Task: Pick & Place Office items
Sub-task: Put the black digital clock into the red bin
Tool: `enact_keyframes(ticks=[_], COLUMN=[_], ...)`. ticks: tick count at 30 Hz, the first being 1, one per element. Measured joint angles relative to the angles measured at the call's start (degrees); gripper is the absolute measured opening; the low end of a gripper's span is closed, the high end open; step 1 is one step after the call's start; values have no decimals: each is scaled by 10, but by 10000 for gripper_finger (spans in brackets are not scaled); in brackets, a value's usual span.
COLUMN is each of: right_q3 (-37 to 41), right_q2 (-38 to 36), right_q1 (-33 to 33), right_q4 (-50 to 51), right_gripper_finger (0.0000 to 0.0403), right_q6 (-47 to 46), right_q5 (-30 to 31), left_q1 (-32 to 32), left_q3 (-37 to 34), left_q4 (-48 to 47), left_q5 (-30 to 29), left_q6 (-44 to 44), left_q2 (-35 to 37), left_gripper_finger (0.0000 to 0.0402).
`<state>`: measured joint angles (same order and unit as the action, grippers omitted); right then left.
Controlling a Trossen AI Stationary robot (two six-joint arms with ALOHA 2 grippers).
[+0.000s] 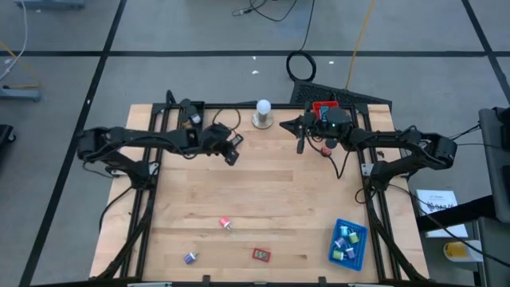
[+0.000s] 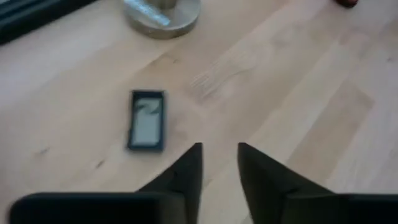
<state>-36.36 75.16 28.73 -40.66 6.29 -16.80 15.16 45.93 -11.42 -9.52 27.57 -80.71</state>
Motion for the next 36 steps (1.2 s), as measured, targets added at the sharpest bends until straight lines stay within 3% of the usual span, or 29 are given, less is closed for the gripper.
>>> enact_keyframes(ticks=[4,10,16,24,33,36], right_q3=[0,0,0,0,0,0], right_q2=[0,0,0,0,0,0], right_q1=[-1,-7,-14,-14,-14,-14], right_q4=[2,-7,-11,-12,-13,-11], right_gripper_finger=[0,0,0,0,0,0], right_q6=[0,1,7,9,2,-9], right_q5=[0,0,0,0,0,0], left_q1=[-3,14,53,66,54,46], left_q3=[2,17,36,38,38,38], left_q4=[24,26,26,26,24,25], left_q5=[7,-55,-51,-23,-23,-36], left_q6=[1,-15,-20,-33,-97,-125], left_q2=[-47,-94,-157,-206,-206,-201], left_gripper_finger=[172,272,308,295,154,153])
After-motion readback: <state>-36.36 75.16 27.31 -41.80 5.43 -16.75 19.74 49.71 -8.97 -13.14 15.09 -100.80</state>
